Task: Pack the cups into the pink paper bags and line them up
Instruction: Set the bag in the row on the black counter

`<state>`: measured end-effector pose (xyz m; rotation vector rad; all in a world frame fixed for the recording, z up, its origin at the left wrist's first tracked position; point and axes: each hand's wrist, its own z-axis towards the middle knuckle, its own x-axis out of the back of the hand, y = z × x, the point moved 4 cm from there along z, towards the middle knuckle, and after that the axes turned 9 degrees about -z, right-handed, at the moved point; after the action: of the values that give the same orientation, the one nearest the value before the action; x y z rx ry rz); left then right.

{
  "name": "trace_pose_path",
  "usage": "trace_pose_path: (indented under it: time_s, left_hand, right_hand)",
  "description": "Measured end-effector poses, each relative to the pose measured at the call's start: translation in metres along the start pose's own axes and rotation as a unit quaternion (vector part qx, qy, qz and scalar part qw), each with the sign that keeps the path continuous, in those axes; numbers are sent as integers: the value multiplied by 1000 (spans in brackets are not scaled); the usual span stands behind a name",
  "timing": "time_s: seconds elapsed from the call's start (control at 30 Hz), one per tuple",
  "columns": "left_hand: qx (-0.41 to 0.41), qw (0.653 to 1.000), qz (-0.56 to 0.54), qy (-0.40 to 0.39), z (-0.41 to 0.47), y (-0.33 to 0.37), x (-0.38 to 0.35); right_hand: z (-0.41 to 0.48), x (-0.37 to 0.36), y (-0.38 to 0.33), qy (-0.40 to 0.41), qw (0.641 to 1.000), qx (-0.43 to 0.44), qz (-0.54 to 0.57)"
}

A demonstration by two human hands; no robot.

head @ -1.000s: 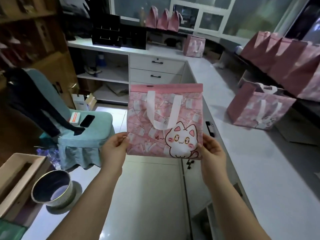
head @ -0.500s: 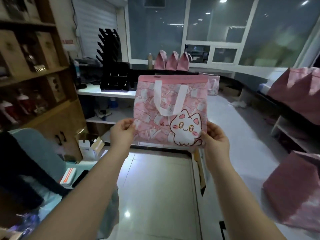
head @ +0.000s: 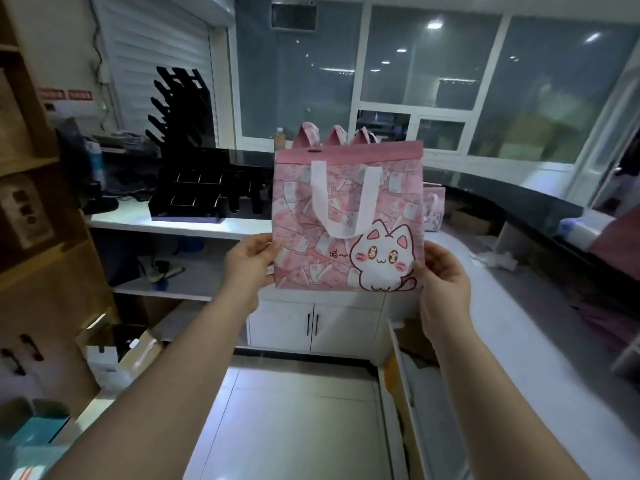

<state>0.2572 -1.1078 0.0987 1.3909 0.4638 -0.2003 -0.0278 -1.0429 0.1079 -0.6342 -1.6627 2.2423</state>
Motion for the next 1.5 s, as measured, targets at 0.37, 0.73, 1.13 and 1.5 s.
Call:
trace_pose_path:
  time_s: [0.37,0.73,1.13,1.5]
  left_hand:
    - [60,996,-52,-37,289,-53,-152]
    - [18,998,-58,29,470,-147,-299]
    - [-63,998,-23,13,633,-236,-503]
    - [-26,994,29,-98,782,-326,-611]
  right_hand:
    - [289,-67,14,75,969,140,-189]
    - [500,-138,127,-112,912,220,-327]
    - [753,-146,198,-70,945,156,-280]
    - [939,-140,260,-1,939,109,-325]
